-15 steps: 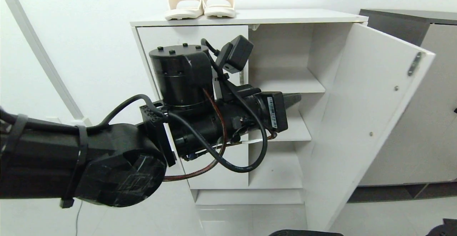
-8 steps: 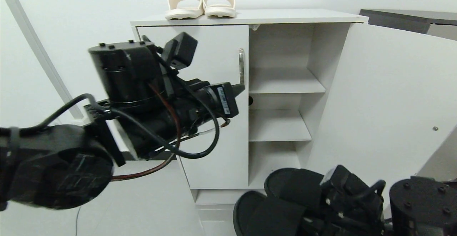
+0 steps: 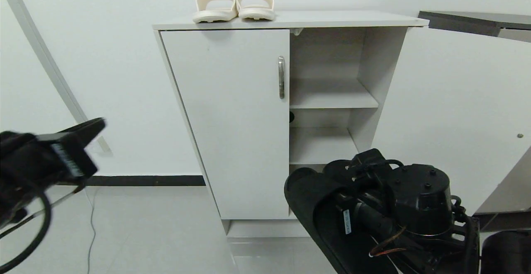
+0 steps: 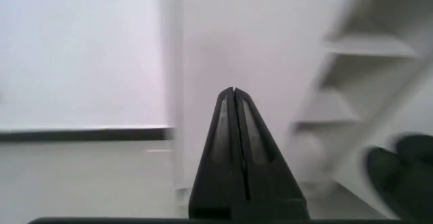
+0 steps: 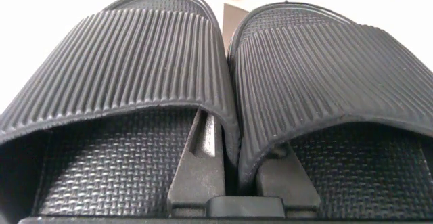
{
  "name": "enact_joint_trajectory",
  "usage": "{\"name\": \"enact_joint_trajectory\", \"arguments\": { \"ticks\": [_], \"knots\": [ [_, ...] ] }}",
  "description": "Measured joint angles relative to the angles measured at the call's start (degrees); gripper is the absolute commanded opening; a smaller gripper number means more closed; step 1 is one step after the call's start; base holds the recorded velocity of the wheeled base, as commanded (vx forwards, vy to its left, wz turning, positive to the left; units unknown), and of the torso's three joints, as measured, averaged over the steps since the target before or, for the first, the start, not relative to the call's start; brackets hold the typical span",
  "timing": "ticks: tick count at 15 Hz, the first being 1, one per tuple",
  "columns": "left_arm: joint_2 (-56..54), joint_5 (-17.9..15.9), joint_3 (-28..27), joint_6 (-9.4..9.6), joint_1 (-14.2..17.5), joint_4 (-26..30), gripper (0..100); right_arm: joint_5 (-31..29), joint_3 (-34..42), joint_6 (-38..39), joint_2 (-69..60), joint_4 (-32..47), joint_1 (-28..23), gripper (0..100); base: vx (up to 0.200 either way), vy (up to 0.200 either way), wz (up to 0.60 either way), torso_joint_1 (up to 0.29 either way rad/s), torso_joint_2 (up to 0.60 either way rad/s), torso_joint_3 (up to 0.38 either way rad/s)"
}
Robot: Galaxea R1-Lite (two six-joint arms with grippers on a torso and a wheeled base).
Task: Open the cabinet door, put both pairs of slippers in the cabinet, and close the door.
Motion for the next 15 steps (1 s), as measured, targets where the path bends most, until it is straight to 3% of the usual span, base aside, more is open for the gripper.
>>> {"name": "enact_joint_trajectory", "arguments": {
  "ticks": [3, 5, 9, 12, 15],
  "knots": [
    [-16.7, 1.0, 9.5, 0.50, 11.5, 7.1, 0, 0.0, -0.2, 0.0, 1.0, 0.0, -0.2, 0, 0.000, 0.000, 0.00, 0.000, 0.00, 0.000],
    [-27.0, 0.7, 15.5, 0.68, 15.0, 13.8, 0, -0.1, -0.2, 0.0, 1.3, 0.0, -0.2, 0, 0.000, 0.000, 0.00, 0.000, 0.00, 0.000],
    [-44.9, -1.5, 25.9, 1.37, 17.8, 23.7, 0, -0.1, 0.1, 0.1, 1.5, -0.3, -0.2, 0, 0.000, 0.000, 0.00, 0.000, 0.00, 0.000],
    [-54.4, -10.4, 29.0, 4.36, 18.4, 29.6, 0, -0.1, 0.1, 0.1, 1.5, -0.3, -0.2, 0, 0.000, 0.000, 0.00, 0.000, 0.00, 0.000],
    [-57.7, -15.2, 29.7, 5.11, 18.6, 30.8, 0, 0.0, 0.2, 0.1, 1.5, -0.2, -0.2, 0, 0.000, 0.000, 0.00, 0.000, 0.00, 0.000]
  ]
}}
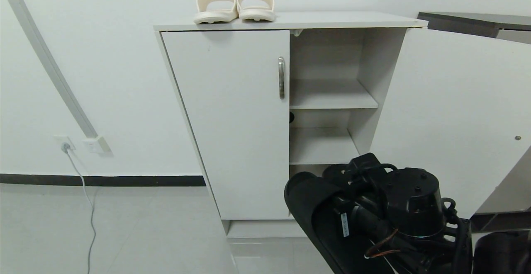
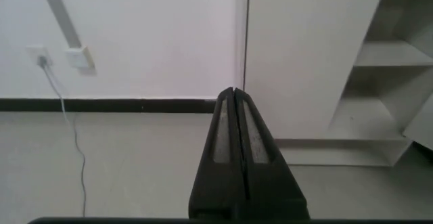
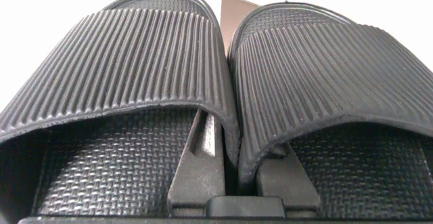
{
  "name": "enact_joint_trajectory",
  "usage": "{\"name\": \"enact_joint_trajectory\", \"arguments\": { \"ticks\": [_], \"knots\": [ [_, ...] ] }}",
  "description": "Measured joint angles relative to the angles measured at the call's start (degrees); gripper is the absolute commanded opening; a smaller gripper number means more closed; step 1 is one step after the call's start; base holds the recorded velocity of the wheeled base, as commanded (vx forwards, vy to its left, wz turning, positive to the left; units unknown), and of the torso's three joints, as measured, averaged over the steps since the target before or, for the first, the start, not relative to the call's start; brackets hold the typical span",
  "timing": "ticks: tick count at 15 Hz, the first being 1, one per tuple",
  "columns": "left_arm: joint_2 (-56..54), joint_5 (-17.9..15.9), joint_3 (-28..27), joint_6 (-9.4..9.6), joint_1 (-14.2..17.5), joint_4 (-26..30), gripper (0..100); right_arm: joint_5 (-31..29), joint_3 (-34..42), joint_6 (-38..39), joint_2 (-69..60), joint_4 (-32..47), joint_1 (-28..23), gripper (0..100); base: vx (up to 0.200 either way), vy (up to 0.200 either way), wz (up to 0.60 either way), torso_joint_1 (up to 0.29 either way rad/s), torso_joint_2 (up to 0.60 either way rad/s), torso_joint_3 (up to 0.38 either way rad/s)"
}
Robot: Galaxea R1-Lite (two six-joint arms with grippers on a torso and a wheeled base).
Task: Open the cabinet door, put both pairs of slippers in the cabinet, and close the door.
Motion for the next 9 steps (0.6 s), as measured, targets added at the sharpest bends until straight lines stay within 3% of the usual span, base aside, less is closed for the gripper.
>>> {"name": "enact_joint_trajectory", "arguments": {
  "ticks": [1, 2, 6, 9],
  "knots": [
    [-0.4, -3.7, 0.1, 0.02, 0.0, 1.2, 0, 0.1, 0.1, 0.0, 0.0, -0.3, 0.0, 0, 0.000, 0.000, 0.00, 0.000, 0.00, 0.000],
    [-0.7, -4.5, 0.1, 0.02, 0.0, 1.3, 0, 0.0, 0.2, 0.0, 0.0, -0.7, 0.0, 0, 0.000, 0.000, 0.00, 0.000, 0.00, 0.000],
    [-1.2, -3.5, 0.2, -1.07, 0.0, 1.2, 0, -0.1, 0.3, 0.0, 0.9, -2.2, 0.1, 0, 0.000, 0.000, 0.00, 0.000, 0.00, 0.000],
    [-1.3, -3.6, 0.2, -1.40, 0.0, 1.2, 0, -3.5, -0.8, 0.2, 4.4, -8.3, 0.0, 0, 0.000, 0.000, 0.00, 0.000, 0.00, 0.000]
  ]
}}
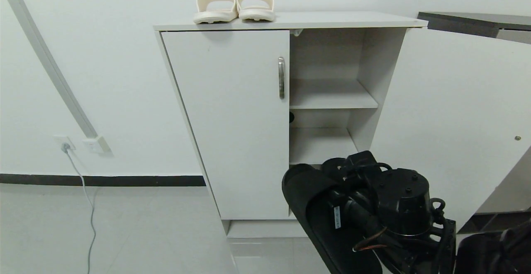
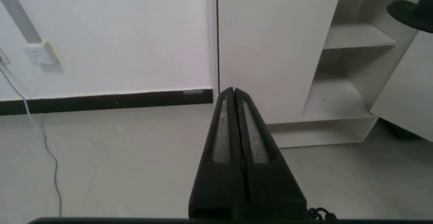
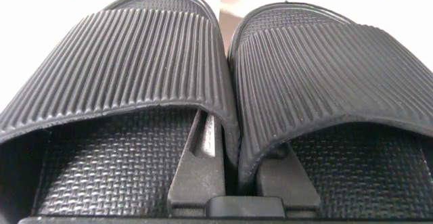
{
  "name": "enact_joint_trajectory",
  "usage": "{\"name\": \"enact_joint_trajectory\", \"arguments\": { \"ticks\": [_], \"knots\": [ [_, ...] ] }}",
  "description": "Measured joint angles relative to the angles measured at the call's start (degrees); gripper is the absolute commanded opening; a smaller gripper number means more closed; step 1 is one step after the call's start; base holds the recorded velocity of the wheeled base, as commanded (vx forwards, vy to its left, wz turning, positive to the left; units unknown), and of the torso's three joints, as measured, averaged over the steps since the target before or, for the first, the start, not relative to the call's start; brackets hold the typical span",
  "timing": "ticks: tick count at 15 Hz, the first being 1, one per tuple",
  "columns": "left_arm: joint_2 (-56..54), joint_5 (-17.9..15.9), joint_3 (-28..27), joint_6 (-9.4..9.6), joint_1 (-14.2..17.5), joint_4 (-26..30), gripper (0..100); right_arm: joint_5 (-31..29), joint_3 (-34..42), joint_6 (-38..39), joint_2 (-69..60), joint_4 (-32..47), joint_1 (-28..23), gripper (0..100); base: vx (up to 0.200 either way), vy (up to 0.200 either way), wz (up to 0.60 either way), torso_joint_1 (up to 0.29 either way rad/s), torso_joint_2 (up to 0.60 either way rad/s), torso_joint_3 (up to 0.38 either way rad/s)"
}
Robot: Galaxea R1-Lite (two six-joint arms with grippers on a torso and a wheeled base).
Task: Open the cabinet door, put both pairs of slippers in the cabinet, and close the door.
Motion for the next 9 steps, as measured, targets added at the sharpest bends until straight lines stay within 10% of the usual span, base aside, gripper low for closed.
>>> {"name": "enact_joint_trajectory", "arguments": {
  "ticks": [9],
  "knots": [
    [0.0, 0.0, 0.0, -1.23, 0.0, 0.0, 0, -15.6, -14.2, 1.3, 12.8, -1.8, 1.6, 0, 0.000, 0.000, 0.00, 0.000, 0.00, 0.000]
  ]
}}
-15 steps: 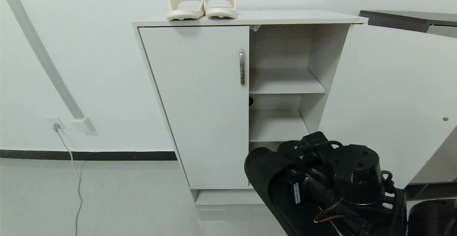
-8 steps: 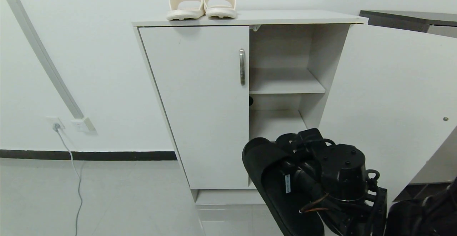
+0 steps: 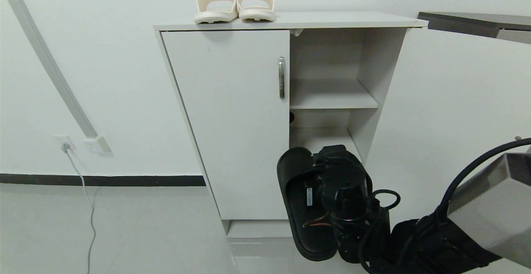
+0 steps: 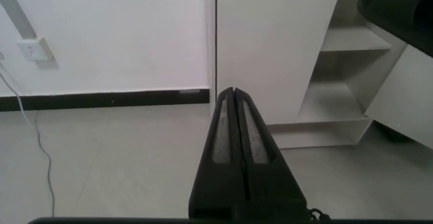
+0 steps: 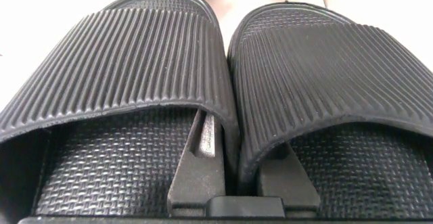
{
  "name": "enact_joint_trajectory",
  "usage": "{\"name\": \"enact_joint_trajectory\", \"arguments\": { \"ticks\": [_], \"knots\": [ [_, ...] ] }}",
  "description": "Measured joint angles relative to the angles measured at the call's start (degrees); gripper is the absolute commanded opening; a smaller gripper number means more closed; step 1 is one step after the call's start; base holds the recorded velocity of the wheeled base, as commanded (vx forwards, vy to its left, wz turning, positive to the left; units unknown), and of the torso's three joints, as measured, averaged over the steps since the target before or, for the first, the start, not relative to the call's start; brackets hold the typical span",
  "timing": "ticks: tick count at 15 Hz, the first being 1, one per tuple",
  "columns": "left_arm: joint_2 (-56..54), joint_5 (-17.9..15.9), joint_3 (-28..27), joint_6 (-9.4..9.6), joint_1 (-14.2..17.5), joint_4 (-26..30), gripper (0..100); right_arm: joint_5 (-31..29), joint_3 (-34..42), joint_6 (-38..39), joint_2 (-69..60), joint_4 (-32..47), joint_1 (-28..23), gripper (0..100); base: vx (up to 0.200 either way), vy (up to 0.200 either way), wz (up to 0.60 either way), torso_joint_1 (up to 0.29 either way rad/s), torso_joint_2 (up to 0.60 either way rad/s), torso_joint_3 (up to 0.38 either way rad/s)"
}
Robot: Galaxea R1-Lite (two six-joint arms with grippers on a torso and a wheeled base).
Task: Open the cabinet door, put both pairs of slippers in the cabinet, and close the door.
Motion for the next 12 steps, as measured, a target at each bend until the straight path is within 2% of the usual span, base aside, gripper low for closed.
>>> {"name": "enact_joint_trajectory", "arguments": {
  "ticks": [6, 12],
  "knots": [
    [0.0, 0.0, 0.0, 0.00, 0.0, 0.0, 0, -0.2, -0.7, 0.1, 3.0, -0.1, -1.7, 0, 0.000, -0.200, 0.00, 0.004, 0.00, 0.002],
    [0.0, 0.0, -0.1, -0.21, 0.0, 0.0, 0, 0.8, -1.8, 0.0, 6.8, -2.2, -3.0, 0, 0.000, 0.000, 0.00, 0.000, 0.00, 0.000]
  ]
}}
